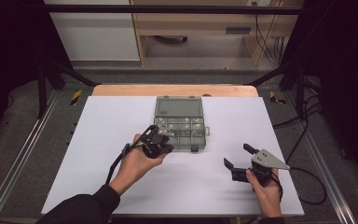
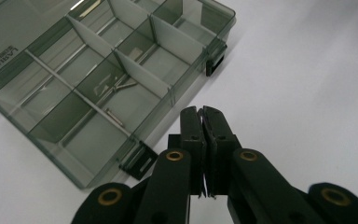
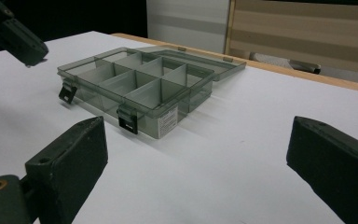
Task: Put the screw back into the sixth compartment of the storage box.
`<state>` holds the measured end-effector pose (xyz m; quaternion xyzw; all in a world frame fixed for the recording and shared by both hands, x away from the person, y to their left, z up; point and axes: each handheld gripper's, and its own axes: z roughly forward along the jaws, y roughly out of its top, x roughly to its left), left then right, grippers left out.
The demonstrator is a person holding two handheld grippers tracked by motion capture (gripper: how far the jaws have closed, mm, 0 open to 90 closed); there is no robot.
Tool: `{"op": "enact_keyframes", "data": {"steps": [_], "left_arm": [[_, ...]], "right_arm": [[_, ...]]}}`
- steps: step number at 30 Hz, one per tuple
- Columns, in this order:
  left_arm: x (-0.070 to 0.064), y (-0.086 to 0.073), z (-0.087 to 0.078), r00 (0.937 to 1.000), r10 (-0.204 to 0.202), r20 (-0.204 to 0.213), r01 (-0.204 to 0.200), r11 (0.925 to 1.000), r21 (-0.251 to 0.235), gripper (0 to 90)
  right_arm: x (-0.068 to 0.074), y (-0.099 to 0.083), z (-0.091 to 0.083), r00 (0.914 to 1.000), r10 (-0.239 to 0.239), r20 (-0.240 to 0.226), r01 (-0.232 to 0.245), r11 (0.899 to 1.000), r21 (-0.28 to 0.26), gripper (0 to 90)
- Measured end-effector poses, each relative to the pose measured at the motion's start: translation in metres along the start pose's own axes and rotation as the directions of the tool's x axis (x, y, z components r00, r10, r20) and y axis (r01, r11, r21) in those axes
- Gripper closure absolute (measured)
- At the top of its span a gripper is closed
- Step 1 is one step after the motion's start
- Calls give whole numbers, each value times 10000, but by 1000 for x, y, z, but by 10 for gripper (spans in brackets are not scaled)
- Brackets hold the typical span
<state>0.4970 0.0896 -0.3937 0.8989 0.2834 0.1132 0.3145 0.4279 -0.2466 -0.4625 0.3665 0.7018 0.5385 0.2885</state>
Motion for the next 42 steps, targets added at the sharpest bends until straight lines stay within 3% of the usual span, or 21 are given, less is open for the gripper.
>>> {"op": "enact_keyframes", "data": {"steps": [4,7,15,20,22,28,31,42], "left_arm": [[4,3,9,9998,-71,-204,71,10000,-12,880],[10,6,14,9991,-260,-341,250,9993,-292,880],[29,11,26,9910,-1216,-561,1162,9891,-909,881],[33,10,34,9889,-1099,-1000,1002,9902,-972,878],[35,9,34,9868,-1125,-1168,995,9887,-1121,810],[30,8,26,9880,-869,-1280,615,9797,-1908,610],[28,8,23,9875,-794,-1361,513,9787,-1986,508],[23,9,19,9878,-890,-1277,552,9674,-2471,304]], "right_arm": [[0,0,0,10000,-16,-19,16,10000,3,53],[0,0,0,10000,-4,-40,4,10000,11,53],[0,0,1,10000,-49,-87,49,10000,-7,53],[0,0,0,9999,-38,-114,37,10000,-30,53],[0,0,0,10000,35,-71,-34,10000,14,53],[0,0,1,10000,-20,-71,20,10000,32,53],[0,0,1,9999,-58,-100,58,10000,-13,53],[0,0,1,10000,-16,-49,16,10000,-6,53]]}}
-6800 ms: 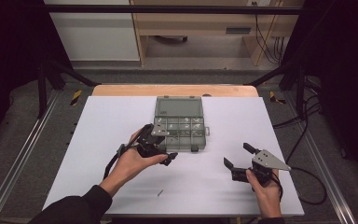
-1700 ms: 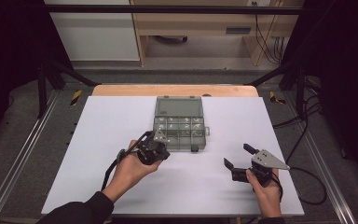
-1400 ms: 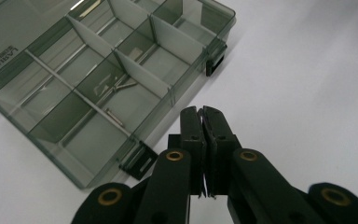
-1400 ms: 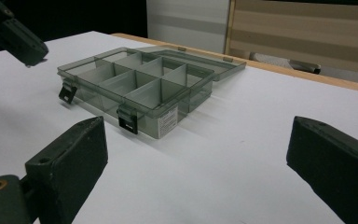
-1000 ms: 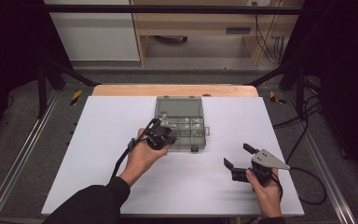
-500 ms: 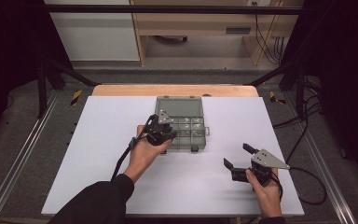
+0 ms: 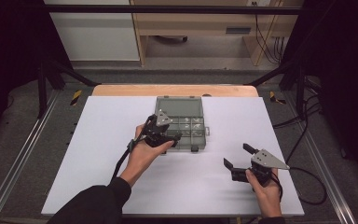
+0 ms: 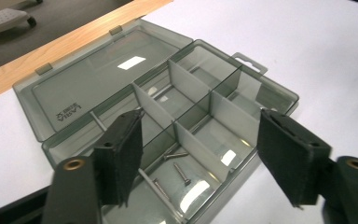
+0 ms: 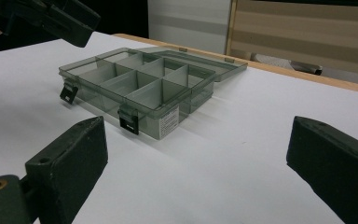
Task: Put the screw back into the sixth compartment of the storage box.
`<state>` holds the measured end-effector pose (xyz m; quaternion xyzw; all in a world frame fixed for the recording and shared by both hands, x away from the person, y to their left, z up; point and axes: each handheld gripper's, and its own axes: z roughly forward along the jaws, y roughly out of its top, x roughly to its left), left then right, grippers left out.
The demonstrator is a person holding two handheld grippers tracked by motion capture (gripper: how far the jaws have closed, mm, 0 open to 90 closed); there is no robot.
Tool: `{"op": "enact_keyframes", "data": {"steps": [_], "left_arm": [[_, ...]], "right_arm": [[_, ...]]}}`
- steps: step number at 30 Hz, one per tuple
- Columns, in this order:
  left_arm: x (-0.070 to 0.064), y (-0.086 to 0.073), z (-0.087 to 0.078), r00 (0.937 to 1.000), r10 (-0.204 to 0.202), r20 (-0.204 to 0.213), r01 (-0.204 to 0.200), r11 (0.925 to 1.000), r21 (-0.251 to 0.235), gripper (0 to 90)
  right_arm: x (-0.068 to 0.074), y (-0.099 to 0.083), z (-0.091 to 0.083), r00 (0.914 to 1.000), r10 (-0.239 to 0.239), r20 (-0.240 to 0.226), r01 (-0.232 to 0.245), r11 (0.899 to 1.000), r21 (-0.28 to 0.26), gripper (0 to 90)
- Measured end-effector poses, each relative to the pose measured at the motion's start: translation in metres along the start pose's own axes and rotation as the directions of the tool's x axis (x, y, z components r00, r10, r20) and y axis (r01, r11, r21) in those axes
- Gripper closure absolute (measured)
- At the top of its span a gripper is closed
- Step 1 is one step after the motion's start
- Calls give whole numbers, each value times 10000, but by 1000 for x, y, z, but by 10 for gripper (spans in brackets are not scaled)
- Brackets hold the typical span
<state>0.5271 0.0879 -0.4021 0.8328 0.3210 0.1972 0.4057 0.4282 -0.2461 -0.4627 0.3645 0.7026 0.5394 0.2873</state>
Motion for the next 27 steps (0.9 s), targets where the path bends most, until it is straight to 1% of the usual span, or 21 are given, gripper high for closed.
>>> {"op": "enact_keyframes", "data": {"steps": [2,4,7,10,12,14,16,18,19,22,27], "left_arm": [[-1,0,0,9998,-40,195,40,10000,-37,268],[-3,0,0,9996,52,276,-50,10000,-74,213],[-6,0,0,9977,-87,673,94,9999,-102,124],[-9,0,-2,9955,28,943,-3,9997,-262,89],[-10,0,-3,9931,5,1175,36,9994,-347,69],[-11,-1,-5,9934,175,1134,-137,9993,-340,66],[-12,-3,-6,9921,357,1202,-319,9989,-340,66],[-14,-7,-8,9911,486,1242,-429,9979,-475,66],[-15,-8,-8,9908,510,1251,-457,9980,-447,64],[-17,-13,-10,9910,694,1146,-640,9967,-503,65],[-22,-20,-17,9910,582,1208,-486,9955,-815,65]], "right_arm": [[0,0,0,10000,-27,18,27,10000,-4,53],[0,0,0,10000,-24,-3,24,10000,-15,53],[0,0,0,10000,-18,-21,18,10000,9,53],[0,0,0,10000,-34,7,34,10000,32,53],[0,0,-1,10000,-11,-17,11,10000,-37,53],[0,0,-1,10000,32,28,-32,10000,-29,53],[0,0,-1,10000,18,41,-18,10000,-22,52],[0,0,-1,10000,9,46,-9,10000,-14,52],[0,0,-1,10000,-5,53,5,10000,-24,52],[1,0,0,10000,36,58,-36,10000,-21,52],[1,0,-1,10000,10,83,-9,10000,-33,52]]}}
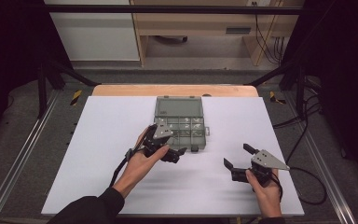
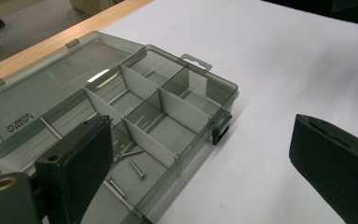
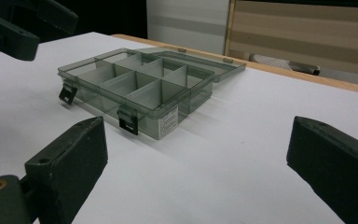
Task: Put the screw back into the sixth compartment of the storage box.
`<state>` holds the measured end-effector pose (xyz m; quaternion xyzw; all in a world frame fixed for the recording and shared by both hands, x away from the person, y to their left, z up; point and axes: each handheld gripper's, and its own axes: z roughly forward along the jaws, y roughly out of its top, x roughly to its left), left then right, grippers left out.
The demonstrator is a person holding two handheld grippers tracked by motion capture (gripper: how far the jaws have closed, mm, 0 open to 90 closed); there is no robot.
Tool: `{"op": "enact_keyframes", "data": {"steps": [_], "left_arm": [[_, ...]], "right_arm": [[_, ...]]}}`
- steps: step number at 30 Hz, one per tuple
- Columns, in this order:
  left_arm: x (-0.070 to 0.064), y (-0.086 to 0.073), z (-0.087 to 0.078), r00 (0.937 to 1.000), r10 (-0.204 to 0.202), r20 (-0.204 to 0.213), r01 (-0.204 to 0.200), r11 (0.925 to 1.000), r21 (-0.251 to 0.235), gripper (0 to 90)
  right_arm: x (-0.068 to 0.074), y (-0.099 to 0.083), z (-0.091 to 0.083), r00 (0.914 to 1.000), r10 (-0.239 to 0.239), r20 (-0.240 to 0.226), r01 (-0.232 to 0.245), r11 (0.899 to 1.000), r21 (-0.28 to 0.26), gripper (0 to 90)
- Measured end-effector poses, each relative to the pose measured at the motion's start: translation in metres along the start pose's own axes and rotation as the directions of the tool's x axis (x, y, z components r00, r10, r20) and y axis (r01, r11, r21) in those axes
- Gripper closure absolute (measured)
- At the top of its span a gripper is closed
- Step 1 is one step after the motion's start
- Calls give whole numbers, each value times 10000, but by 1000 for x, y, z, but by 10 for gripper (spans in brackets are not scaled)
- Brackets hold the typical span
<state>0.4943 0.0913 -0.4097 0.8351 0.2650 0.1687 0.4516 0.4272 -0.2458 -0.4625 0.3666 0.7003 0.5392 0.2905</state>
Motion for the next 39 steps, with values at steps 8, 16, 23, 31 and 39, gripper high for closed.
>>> {"op": "enact_keyframes", "data": {"steps": [8,16,23,31,39], "left_arm": [[-9,-14,-16,10000,88,23,-86,9984,-563,65],[-12,-24,-39,9991,431,-14,-430,9921,-1179,65],[-7,-41,-62,9994,290,-178,-315,9859,-1641,59],[-1,-63,-85,9991,266,-331,-319,9846,-1721,55],[6,-74,-113,9987,240,-439,-328,9770,-2108,46]], "right_arm": [[1,0,0,10000,9,47,-9,10000,-39,50],[1,0,-1,10000,28,14,-28,10000,-52,50],[2,0,-1,10000,31,12,-31,10000,-9,50],[2,0,-2,10000,30,69,-30,10000,-43,51],[2,0,-2,9999,43,94,-42,10000,-57,51]]}}
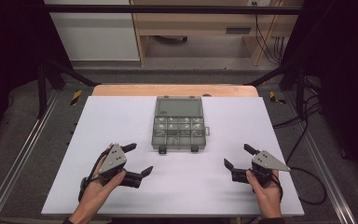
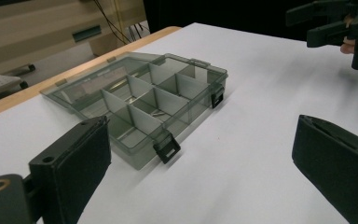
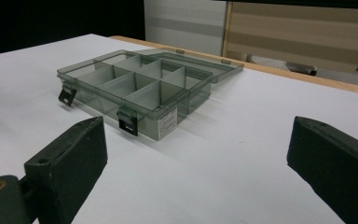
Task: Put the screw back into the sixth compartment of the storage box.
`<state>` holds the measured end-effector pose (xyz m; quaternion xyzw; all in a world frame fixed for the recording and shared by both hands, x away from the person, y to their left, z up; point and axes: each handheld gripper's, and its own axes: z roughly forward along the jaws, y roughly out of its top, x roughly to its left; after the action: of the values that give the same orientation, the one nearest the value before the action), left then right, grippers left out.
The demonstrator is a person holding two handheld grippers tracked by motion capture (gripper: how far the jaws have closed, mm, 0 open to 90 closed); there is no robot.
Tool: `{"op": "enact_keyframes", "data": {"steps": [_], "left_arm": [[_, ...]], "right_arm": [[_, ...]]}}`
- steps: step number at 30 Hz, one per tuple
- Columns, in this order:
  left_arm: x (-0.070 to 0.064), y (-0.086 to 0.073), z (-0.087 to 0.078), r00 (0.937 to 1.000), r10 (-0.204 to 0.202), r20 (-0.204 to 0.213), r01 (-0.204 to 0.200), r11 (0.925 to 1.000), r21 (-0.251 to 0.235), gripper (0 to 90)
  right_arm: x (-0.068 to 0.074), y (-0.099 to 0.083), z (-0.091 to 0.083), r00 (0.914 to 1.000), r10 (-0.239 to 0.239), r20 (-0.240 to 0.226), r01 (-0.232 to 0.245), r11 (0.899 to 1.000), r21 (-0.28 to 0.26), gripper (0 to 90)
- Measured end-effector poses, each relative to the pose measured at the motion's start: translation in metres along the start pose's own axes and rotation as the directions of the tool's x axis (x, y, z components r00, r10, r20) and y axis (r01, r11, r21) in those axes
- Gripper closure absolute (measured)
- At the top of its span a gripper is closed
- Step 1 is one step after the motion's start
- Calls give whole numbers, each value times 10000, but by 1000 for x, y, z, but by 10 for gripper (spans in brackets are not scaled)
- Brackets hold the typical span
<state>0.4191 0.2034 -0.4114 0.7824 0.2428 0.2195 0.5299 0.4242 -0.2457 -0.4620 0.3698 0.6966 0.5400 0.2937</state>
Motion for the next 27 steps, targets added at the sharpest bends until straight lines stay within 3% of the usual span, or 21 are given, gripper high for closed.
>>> {"op": "enact_keyframes", "data": {"steps": [16,25,27], "left_arm": [[31,-3,-55,9960,-331,-832,225,9919,-1250,29],[53,-30,-82,9843,-462,-1706,203,9884,-1505,29],[57,-38,-86,9798,-678,-1883,357,9849,-1691,29]], "right_arm": [[-1,4,-10,9997,141,197,-130,9984,-549,46],[-4,3,-21,9996,106,247,-85,9966,-816,47],[-4,2,-23,9996,159,236,-137,9960,-879,47]]}}
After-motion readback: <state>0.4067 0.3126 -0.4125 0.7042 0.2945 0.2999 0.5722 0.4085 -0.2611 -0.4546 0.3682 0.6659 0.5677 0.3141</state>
